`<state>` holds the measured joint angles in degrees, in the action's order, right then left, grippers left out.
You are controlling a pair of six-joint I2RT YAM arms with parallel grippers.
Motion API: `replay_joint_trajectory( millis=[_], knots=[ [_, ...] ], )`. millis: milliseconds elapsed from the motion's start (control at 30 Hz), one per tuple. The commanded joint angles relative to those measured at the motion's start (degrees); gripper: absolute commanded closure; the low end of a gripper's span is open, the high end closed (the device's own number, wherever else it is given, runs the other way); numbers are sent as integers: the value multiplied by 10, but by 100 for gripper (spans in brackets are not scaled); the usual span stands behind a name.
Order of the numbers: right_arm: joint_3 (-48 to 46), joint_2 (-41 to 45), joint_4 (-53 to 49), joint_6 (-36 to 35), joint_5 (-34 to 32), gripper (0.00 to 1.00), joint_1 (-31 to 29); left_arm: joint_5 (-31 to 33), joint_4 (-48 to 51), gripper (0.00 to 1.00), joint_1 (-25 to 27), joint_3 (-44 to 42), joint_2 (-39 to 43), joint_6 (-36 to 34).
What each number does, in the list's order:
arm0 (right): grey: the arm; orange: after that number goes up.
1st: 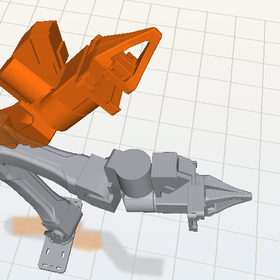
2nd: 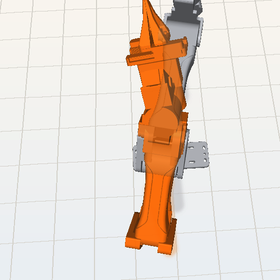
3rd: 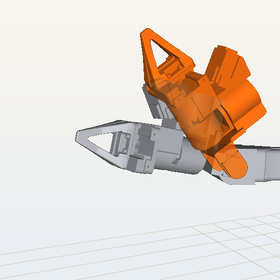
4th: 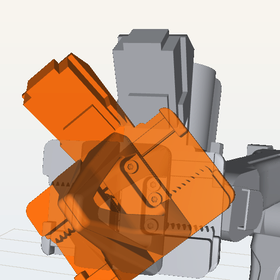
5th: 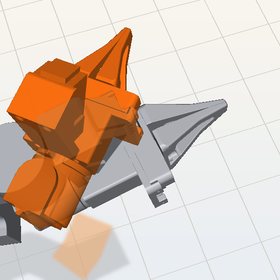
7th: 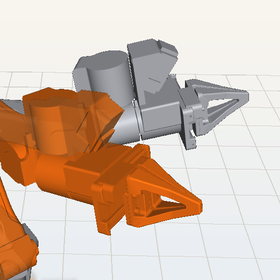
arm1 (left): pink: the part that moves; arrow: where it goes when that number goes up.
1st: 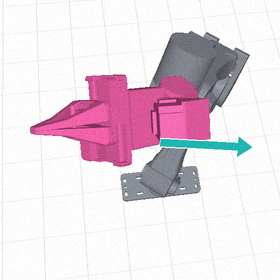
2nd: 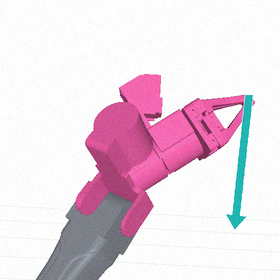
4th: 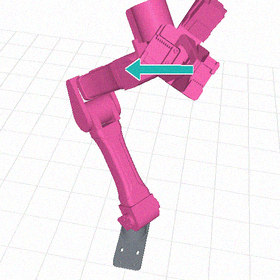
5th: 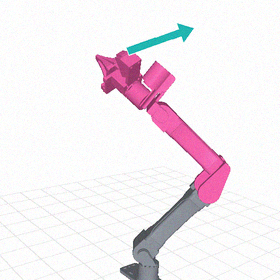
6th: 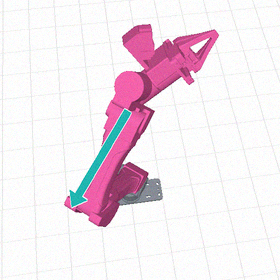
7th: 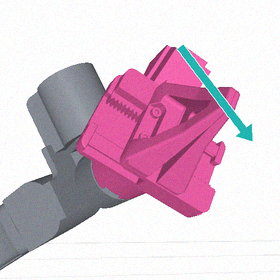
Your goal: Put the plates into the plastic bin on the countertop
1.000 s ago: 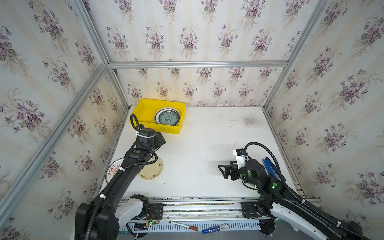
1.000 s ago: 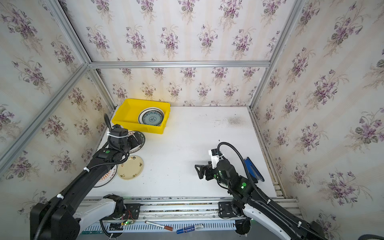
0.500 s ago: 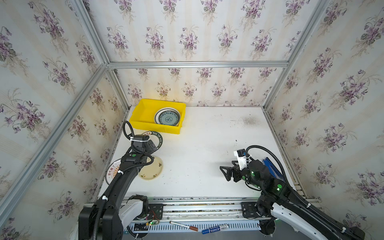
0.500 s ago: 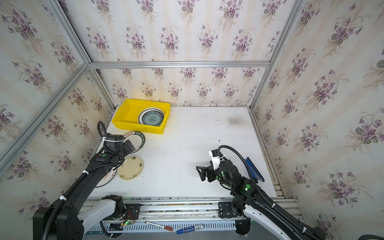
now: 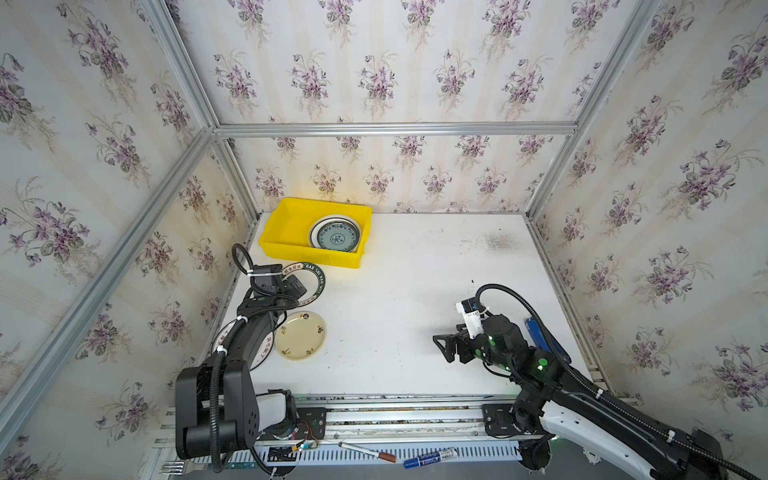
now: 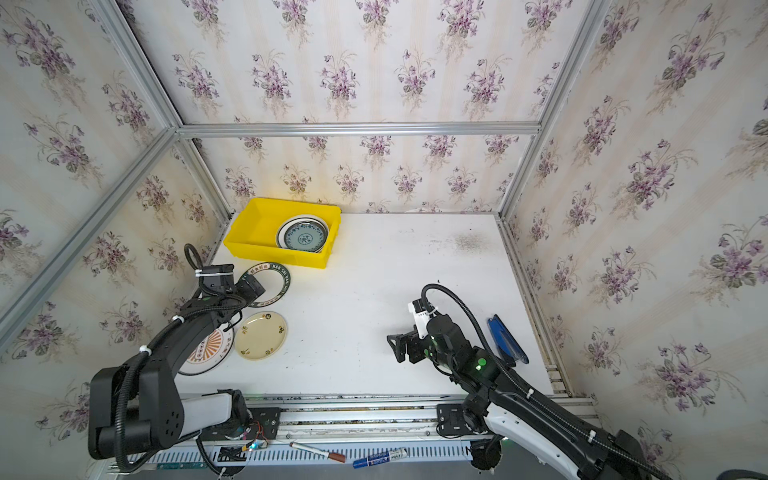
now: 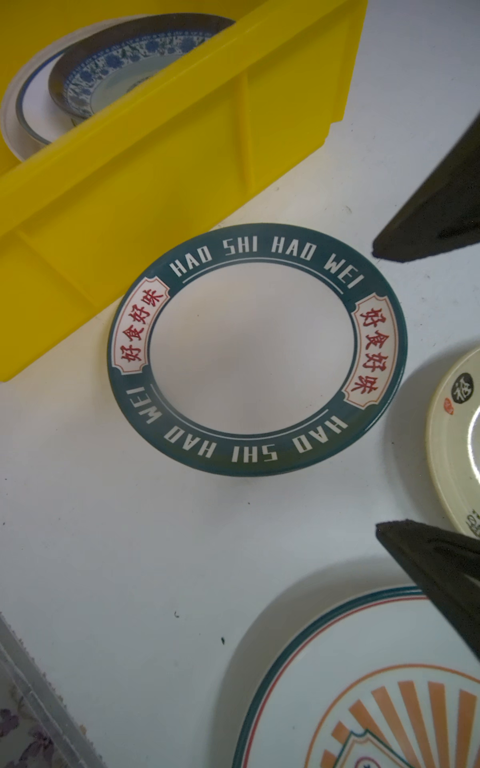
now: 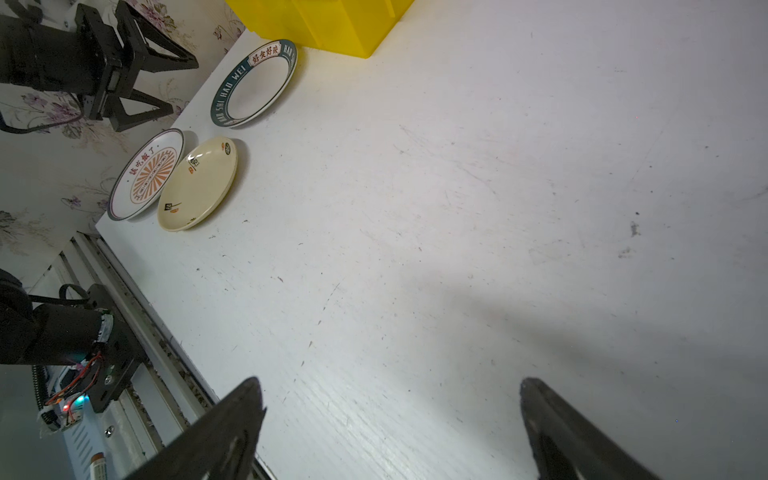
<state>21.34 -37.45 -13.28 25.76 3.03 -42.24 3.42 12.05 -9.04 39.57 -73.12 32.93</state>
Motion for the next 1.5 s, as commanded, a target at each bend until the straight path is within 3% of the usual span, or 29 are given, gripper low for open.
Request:
replay_joint_trajectory(
  millis=[0,67,300,400,867,1200,1467],
  knots=[
    [10,9,14,12,9,2,0,-37,-53,1,-21,-8,-1,6],
    [14,18,-3,9,8,2,0,-56,-62,3,-37,-9,-8,7],
    [19,49,-58,6,-6,2,1,-114,-91,28,-59,-9,-51,27],
    [14,63,-63,13,-10,2,1,-127,-101,32,-60,-6,-74,36],
    [5,113,-110,21,-45,2,1,-103,-111,39,-63,-13,-93,63],
    [6,111,-116,18,-49,2,2,-64,-106,38,-73,-21,-78,57],
    [10,99,-117,23,-54,2,3,-76,-108,36,-94,-12,-113,65]
  ],
)
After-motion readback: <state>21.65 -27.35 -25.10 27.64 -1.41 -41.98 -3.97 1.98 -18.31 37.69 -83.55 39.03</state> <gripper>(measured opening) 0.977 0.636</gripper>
